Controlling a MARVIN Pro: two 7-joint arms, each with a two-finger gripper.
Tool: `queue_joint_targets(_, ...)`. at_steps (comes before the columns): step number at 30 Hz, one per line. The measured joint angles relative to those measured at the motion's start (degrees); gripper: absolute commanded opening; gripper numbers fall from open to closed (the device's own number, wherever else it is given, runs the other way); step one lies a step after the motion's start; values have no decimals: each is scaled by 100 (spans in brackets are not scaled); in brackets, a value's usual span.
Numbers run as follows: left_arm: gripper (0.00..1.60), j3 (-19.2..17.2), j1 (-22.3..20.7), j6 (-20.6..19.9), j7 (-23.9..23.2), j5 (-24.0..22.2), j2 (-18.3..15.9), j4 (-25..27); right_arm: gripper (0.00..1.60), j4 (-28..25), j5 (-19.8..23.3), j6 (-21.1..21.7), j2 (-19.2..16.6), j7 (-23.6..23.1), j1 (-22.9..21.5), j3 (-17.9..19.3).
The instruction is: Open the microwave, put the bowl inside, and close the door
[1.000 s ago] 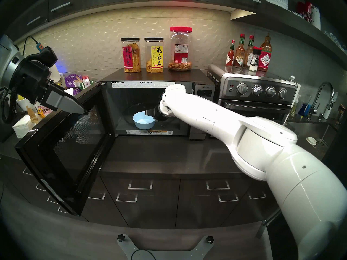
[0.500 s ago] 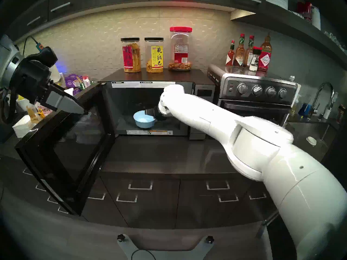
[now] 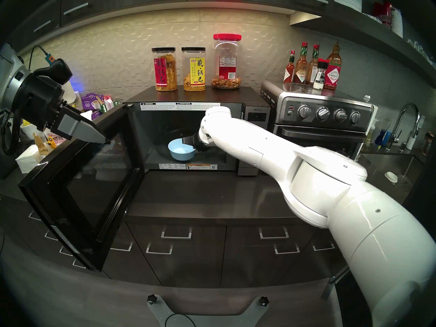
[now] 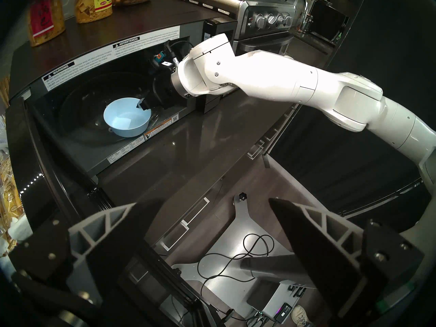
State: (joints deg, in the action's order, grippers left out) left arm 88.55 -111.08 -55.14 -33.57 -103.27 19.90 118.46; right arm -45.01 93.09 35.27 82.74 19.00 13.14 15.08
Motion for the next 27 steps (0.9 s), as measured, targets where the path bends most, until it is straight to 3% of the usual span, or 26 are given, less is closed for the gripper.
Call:
queue_joint_targets(13, 160, 3, -1, 0, -2, -2, 7, 0, 60, -116, 31, 9, -87, -16, 38, 50)
queue_joint_targets(27, 160, 5, -2, 0, -3, -3, 13, 0, 64, -278, 67, 3, -179, -16, 68, 95)
